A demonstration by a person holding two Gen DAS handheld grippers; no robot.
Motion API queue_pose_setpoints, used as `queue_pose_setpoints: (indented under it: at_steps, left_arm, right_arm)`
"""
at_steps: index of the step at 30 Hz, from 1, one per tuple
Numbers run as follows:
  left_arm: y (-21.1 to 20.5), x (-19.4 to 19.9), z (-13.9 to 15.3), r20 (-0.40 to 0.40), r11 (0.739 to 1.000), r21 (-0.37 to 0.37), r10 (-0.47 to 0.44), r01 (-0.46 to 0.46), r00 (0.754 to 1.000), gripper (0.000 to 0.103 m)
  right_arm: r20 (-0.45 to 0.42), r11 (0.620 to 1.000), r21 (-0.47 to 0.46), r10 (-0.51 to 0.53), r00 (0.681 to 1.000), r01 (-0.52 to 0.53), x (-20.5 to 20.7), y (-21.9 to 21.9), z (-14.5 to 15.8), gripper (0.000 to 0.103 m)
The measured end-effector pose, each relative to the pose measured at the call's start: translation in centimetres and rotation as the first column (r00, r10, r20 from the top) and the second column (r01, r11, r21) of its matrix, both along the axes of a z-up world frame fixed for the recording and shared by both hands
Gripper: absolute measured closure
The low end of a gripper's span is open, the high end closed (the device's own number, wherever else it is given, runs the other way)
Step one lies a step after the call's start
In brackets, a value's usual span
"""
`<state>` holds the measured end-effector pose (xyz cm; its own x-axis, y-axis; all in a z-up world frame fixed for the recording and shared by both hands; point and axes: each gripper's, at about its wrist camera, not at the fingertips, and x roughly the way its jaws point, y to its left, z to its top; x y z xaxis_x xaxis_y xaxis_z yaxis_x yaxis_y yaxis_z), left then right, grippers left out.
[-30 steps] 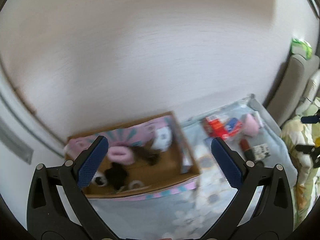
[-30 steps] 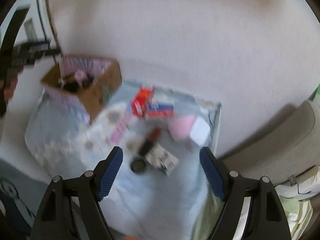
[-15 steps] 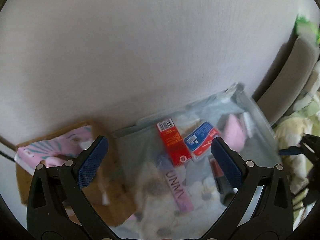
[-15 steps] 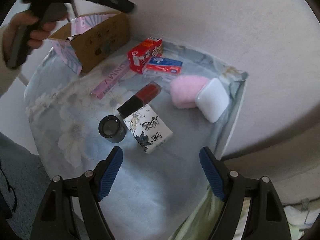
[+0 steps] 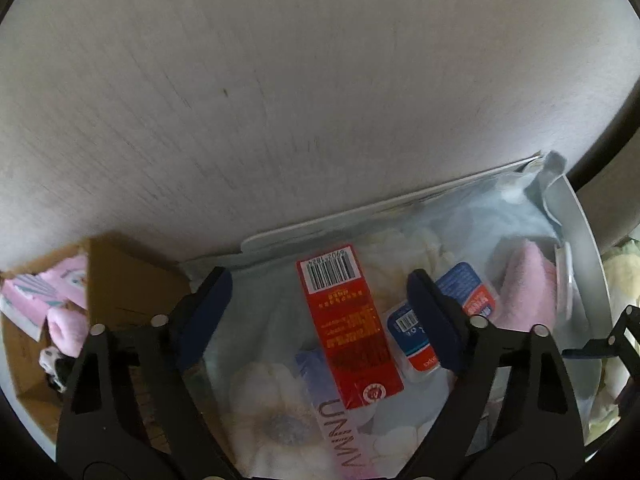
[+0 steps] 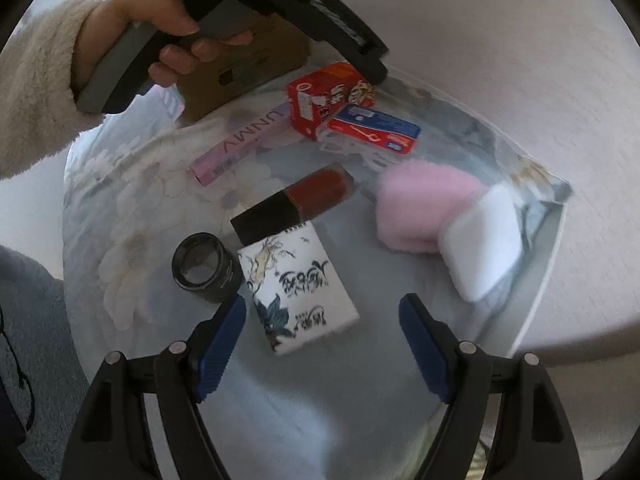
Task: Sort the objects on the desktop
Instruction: 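Grasp the red box with the left tool while the right tool grasps the white printed packet, then carry the red box and white packet into the cardboard box and release both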
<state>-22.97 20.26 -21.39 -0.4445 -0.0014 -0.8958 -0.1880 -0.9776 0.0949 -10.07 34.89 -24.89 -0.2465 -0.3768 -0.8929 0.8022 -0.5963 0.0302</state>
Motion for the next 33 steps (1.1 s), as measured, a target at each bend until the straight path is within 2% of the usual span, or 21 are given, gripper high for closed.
queue_pose_setpoints:
  at_steps: [1, 3, 4, 6, 8, 9, 11, 17, 23, 31, 33]
  left_arm:
    - [-0.1, -0.1, -0.3, 0.006, 1.0, 0.001, 0.006, -0.006, 1.0, 0.024]
    - [-0.2, -0.2, -0.8, 0.008, 1.0, -0.009, 0.021, -0.021, 1.0, 0.036]
    - [-0.5, -0.4, -1.1, 0.019, 1.0, -0.002, 0.029, -0.029, 0.999, 0.04]
    - [-0.8, -0.5, -1.6, 0.043, 0.999, 0.028, 0.037, -0.038, 0.998, 0.058]
    - [-1.2, -0.6, -1.8, 0.055, 0.997, 0.056, 0.042, -0.046, 0.998, 0.067]
    - [-1.2, -0.4, -1.8, 0.053, 0.997, 0.058, 0.04, -0.043, 0.998, 0.067]
    - [-1.0, -0.2, -1.7, 0.045, 0.998, 0.052, 0.031, -0.033, 0.998, 0.067]
    - [-1.3, 0.4, -0.4, 0.023, 0.998, 0.062, 0.032, -0.033, 0.999, 0.068]
    - [-1.9, 1.2, 2.4, -0.017, 0.995, 0.095, 0.024, -0.022, 1.0, 0.068]
    - [-2.9, 3.3, 6.1, -0.053, 0.989, 0.148, -0.015, 0.023, 0.999, 0.068]
    - [-1.4, 3.9, 7.3, -0.063, 0.988, 0.152, -0.025, 0.035, 0.998, 0.068]
  right_arm:
    - [-0.005, 1.0, 0.003, 0.01, 1.0, -0.01, 0.0, -0.1, -0.1, 0.028]
    - [-0.017, 0.999, 0.011, 0.045, 0.999, -0.044, -0.1, -0.4, -0.4, 0.028]
    - [-0.027, 0.998, 0.011, 0.061, 0.998, -0.061, -0.1, -0.6, -0.5, 0.028]
    - [-0.037, 0.996, 0.011, 0.087, 0.996, -0.086, -0.2, -0.7, -0.6, 0.028]
    - [-0.039, 0.995, 0.004, 0.103, 0.994, -0.103, -0.3, -1.0, -0.7, 0.031]
    - [-0.041, 0.993, -0.002, 0.115, 0.993, -0.115, -0.3, -1.1, -0.7, 0.042]
    - [-0.016, 0.991, -0.008, 0.136, 0.991, -0.137, -0.3, -1.4, -0.8, 0.056]
    - [-0.002, 0.992, -0.018, 0.124, 0.992, -0.124, -0.1, -1.8, -0.6, 0.057]
    - [0.006, 0.999, -0.017, 0.036, 0.999, -0.036, -0.2, -1.0, 1.0, 0.057]
    - [0.005, 0.993, -0.056, -0.101, 0.995, 0.101, -0.5, -0.5, 6.2, 0.057]
    - [-0.002, 0.99, -0.06, -0.132, 0.991, 0.131, -0.5, -0.6, 7.5, 0.057]
